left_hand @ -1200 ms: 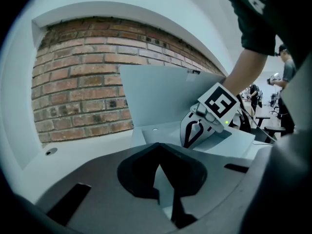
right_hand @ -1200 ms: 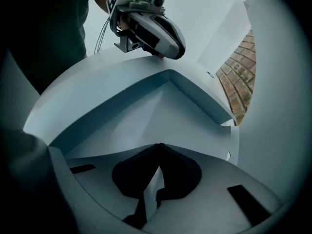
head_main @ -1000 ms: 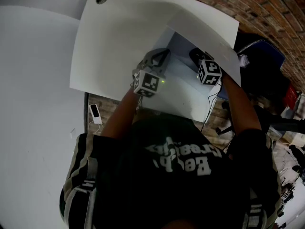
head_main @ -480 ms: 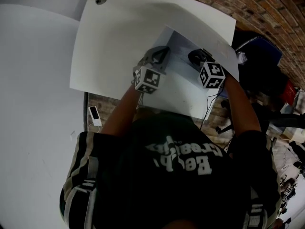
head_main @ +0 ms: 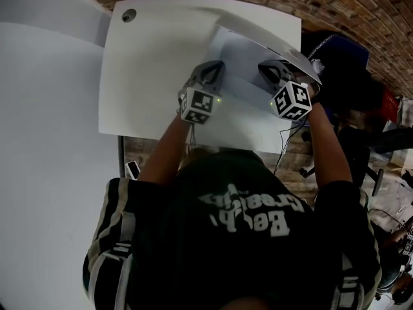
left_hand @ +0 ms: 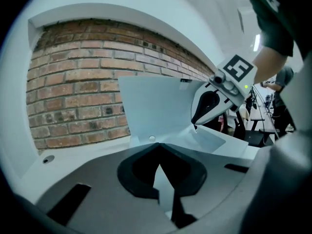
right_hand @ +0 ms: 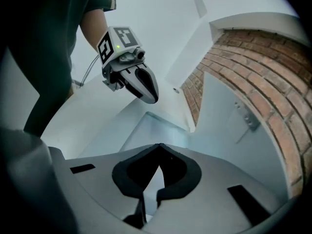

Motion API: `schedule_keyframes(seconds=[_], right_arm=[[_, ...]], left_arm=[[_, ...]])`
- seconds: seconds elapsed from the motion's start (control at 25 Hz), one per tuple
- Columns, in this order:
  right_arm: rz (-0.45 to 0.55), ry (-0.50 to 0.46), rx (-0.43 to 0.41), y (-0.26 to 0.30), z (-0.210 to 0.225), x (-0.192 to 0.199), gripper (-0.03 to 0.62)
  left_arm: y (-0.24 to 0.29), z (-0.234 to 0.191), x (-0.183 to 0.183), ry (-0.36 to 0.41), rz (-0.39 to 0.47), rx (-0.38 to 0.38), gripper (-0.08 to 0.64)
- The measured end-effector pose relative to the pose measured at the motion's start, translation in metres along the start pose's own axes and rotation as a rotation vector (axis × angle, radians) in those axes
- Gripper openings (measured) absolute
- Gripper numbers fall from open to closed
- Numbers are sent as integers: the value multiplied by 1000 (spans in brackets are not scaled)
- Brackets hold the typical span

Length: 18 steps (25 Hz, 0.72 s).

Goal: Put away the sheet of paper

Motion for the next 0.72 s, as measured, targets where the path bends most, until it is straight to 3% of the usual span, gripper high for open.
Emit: schedule_keyframes(seconds=[0.24,0.72], right_arm=[[-40,88,221,-33,7,-6,-6],[-154,214,519,-83,-14,-29,-6]], left_arm=[[-16,7,-23,49,48,29,2],[-69,20,-78,127,180,49,2]])
Point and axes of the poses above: the fingertips, and each gripper's own axes: y forward along the fingers, z to its right, x out of its underside, the point moved 10 cm from there along -y, backward along the fingers, and after that the axes turned 5 degrees about x, right-handed, at the moved point
